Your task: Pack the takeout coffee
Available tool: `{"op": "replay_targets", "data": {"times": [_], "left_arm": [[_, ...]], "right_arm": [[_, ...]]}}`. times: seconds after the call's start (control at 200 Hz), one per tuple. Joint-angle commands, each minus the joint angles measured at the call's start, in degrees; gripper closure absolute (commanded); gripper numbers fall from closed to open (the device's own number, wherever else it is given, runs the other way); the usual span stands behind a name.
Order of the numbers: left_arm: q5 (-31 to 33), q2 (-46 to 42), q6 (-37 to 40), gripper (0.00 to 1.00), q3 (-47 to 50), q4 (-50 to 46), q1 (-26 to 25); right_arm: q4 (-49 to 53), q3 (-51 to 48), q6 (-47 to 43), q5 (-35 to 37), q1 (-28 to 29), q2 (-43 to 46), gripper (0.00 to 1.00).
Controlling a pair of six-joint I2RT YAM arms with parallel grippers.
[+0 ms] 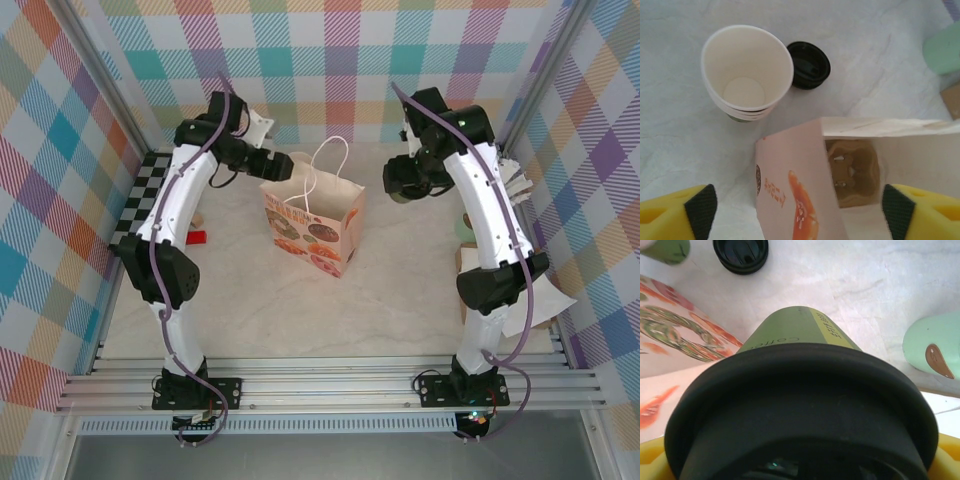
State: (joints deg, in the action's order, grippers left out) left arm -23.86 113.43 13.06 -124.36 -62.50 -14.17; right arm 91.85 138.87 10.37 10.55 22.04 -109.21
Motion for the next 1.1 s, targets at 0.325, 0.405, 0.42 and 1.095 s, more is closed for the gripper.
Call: {"op": "replay_targets", "data": {"times": [0.325,0.405,0.42,1.095], "left_arm": [[-1.3,1.8,2.3,0.84,-3.6,-1.3,-4.3],[-1.9,2.3,1.9,0.88,-4.1,-1.0,-4.9],[-1.9,2.4,1.9,0.88,-4.3,-1.0,-5.1],[5.9,5.6,-2.9,1.0,-10.4,-2.6,-7.2]], "right_arm": [[8.0,13.3,9.8,-6.5,6.2,0.2,0.76],[6.1,14.9,10.5,-6.2,7.5,0.5,0.76],[5.6,15.0,10.6,-6.2,7.8,0.6,0.76],[-7.9,14.2,6.8,-3.9,12.3,6.1,0.76]]}}
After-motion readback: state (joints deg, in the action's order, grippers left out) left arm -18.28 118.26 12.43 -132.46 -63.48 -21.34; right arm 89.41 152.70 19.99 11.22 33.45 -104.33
